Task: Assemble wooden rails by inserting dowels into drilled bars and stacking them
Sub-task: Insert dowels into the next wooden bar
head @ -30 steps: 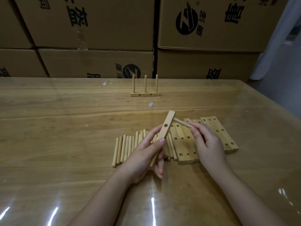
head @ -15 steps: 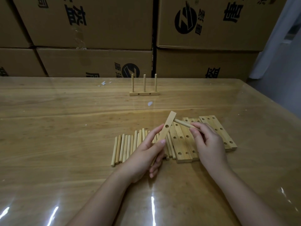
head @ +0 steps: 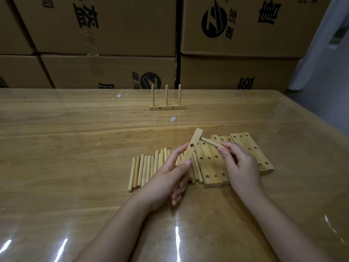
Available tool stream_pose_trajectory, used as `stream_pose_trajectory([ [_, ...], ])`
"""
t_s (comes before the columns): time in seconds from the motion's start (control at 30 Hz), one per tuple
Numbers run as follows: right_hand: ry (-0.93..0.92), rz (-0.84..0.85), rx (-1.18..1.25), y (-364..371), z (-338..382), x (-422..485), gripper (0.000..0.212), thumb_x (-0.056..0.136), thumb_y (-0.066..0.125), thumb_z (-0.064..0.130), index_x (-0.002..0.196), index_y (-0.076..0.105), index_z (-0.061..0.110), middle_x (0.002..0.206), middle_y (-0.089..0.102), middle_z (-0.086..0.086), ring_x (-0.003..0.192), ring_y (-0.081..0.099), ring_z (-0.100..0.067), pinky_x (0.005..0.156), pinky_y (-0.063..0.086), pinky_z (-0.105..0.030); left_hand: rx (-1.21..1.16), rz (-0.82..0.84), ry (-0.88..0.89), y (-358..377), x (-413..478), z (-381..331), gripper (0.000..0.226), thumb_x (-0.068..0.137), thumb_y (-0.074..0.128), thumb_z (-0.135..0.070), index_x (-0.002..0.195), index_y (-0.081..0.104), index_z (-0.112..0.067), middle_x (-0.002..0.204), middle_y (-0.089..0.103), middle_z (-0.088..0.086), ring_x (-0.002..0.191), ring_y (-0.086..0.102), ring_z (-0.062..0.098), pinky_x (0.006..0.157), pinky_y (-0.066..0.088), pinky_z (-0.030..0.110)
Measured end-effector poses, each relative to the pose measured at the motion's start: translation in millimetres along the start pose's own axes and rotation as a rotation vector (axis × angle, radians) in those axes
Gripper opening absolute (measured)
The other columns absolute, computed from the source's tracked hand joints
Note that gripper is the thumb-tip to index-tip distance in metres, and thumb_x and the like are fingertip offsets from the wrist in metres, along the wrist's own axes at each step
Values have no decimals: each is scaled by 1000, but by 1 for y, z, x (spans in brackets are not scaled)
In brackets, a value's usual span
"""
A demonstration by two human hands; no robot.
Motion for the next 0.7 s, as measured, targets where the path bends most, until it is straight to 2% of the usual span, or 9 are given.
stream_pose_trajectory([
  [0.2,-1,12,-4,-1,1,-1,18,91,58,15,105,67,11,78,56,20,74,54,5,57,41,-8,18,-3,-10,-1,0,2,47,90,54,-40,130,38,-59,63,41,4,40,35,9,35,36,22],
  [0.4,23,29,15,0,0,-1,15,91,57,16,102,68,15,67,55,17,61,51,2,50,38,-11,20,6,-11,-2,1,3,45,91,54,-42,128,39,-60,62,41,4,39,35,10,35,36,21],
  [0.7,91,61,69,1,-6,-2,14,92,56,18,99,68,19,58,54,13,51,46,-2,42,33,-12,51,0,-10,-1,-1,2,46,92,52,-41,130,37,-59,60,40,4,39,34,10,34,35,21],
])
Point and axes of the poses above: each hand's wrist, its own x-axis towards the middle knuckle, its own y-axis out of the palm, z = x × y, the point moved 9 cm from there along x, towards the middle knuckle
